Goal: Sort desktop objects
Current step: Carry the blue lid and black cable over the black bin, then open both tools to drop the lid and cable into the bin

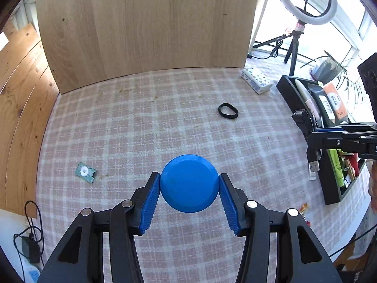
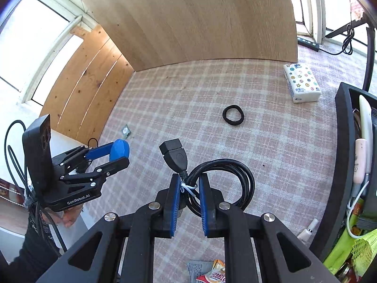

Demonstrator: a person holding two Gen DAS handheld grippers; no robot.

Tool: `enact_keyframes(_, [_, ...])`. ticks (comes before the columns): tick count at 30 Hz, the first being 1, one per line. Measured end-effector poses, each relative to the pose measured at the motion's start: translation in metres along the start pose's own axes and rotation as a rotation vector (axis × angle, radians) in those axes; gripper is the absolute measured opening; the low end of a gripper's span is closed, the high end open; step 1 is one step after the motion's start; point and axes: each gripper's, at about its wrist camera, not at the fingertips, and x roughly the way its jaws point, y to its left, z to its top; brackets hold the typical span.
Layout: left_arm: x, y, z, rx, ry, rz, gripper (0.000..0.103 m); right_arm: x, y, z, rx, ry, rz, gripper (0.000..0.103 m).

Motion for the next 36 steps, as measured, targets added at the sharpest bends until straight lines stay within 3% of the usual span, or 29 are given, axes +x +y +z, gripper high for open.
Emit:
enact_keyframes(10, [-0.006, -0.125, 0.028, 0.171, -0.032, -0.111, 0.054, -0.098, -0.05, -0.046, 0.046, -0.114, -0.093, 0.014])
enact_keyframes(19, [0.013, -0.265, 0.061, 0.316, -0.044, -0.239, 0.054, -0.183, -0.15, -0.103, 0.221, -0.188, -0.234, 0.014])
enact_keyframes(26, [0.033, -0.37, 0.081, 0.413, -0.036, -0.308, 0.054, -0.209, -0.21, -0.115, 0.294, -0.193, -0.337, 0.014])
enact_keyframes(32, [0.049, -0.409, 0.09, 0.426, -0.016, -0.333, 0.054, -0.213, -0.236, -0.111, 0.306, -0.188, -0.351, 0.015])
enact_keyframes(36, [0.052, -0.408, 0.094, 0.408, -0.014, -0.327, 0.054, -0.22, -0.243, -0.106, 0.313, -0.209, -0.346, 0.028])
